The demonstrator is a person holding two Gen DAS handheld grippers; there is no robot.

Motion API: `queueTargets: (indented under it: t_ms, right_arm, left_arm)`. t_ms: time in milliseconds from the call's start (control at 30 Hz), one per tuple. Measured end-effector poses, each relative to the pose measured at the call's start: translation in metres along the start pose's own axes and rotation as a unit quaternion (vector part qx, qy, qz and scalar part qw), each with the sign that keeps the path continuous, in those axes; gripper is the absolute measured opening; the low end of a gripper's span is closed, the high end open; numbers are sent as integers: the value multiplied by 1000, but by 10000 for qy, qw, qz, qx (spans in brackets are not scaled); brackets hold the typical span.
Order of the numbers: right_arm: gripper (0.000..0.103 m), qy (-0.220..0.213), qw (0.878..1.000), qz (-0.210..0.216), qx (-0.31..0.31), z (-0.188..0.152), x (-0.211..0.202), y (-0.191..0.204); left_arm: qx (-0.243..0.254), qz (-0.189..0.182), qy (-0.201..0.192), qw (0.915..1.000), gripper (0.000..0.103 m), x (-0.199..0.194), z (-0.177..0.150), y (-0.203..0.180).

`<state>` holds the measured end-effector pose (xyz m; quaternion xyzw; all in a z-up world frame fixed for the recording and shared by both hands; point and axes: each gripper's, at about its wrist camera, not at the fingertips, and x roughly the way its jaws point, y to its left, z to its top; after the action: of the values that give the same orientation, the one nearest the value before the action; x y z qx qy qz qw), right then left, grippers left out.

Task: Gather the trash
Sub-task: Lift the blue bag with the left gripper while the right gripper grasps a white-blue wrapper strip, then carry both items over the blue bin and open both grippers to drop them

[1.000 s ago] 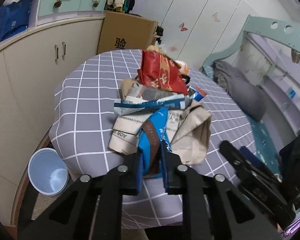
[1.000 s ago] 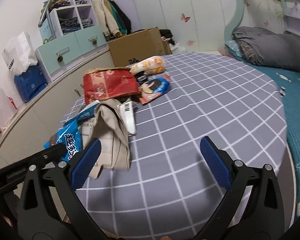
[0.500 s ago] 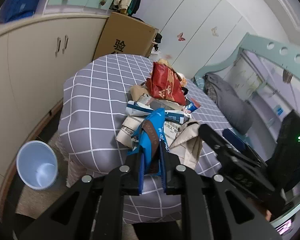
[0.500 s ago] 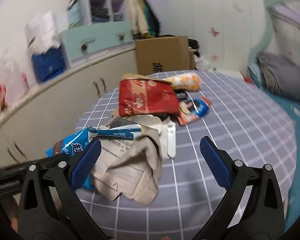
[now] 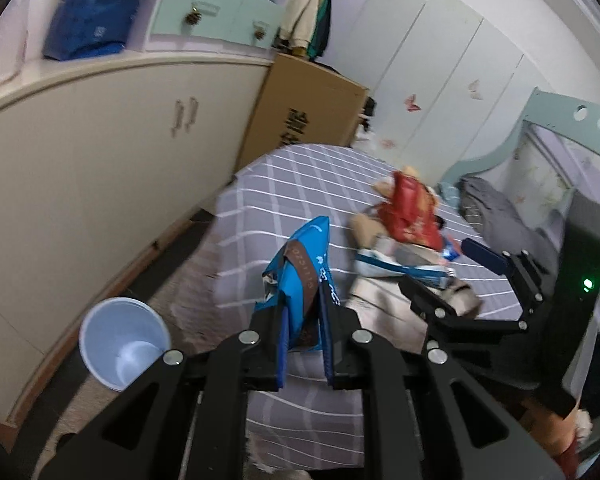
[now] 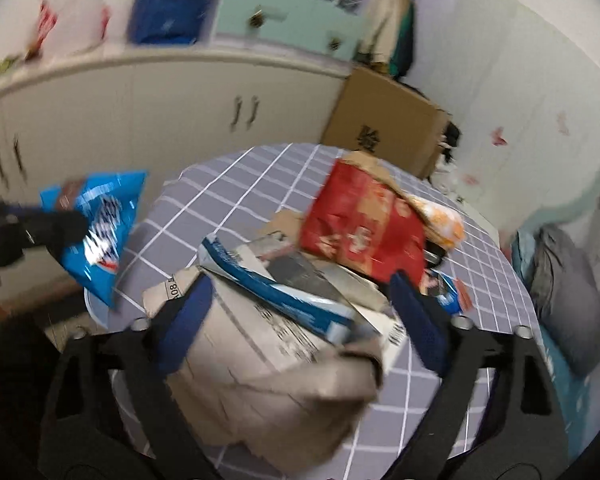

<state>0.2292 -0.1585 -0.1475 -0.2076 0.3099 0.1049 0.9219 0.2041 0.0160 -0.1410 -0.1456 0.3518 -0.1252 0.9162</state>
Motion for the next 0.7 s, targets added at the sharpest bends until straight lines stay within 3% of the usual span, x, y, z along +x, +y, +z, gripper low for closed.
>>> queueTargets:
  t_ms: [33, 67, 133, 200, 267, 500, 700]
  right_arm:
    - [67, 91, 9999, 28, -75, 0, 6, 2]
    - [55, 210, 9995, 45, -212, 0, 13, 4]
    - [51, 277, 9990, 127, -334, -1, 17, 8]
    - [25, 320, 9983, 382, -315, 0, 17, 6]
    - [13, 317, 9985, 345, -297, 2, 17, 4]
    - [11, -154, 9986, 352, -352, 20, -7, 15]
    - [11, -553, 9907, 1240, 37, 50, -20, 61]
  left_arm:
    - [-3, 44, -1, 10000, 14, 0, 1, 4]
    - [-18, 32, 4, 10000, 14, -1, 1, 7]
    - [-13, 44, 18, 10000, 14, -1, 1, 13]
    - [4, 87, 14, 10000, 14, 0, 1, 18]
    - [-55, 81, 17, 10000, 14, 1, 3, 26]
    - [-241, 73, 7, 9997, 14, 2, 8, 54]
    - [-518, 401, -5, 9978, 14, 3, 11, 100]
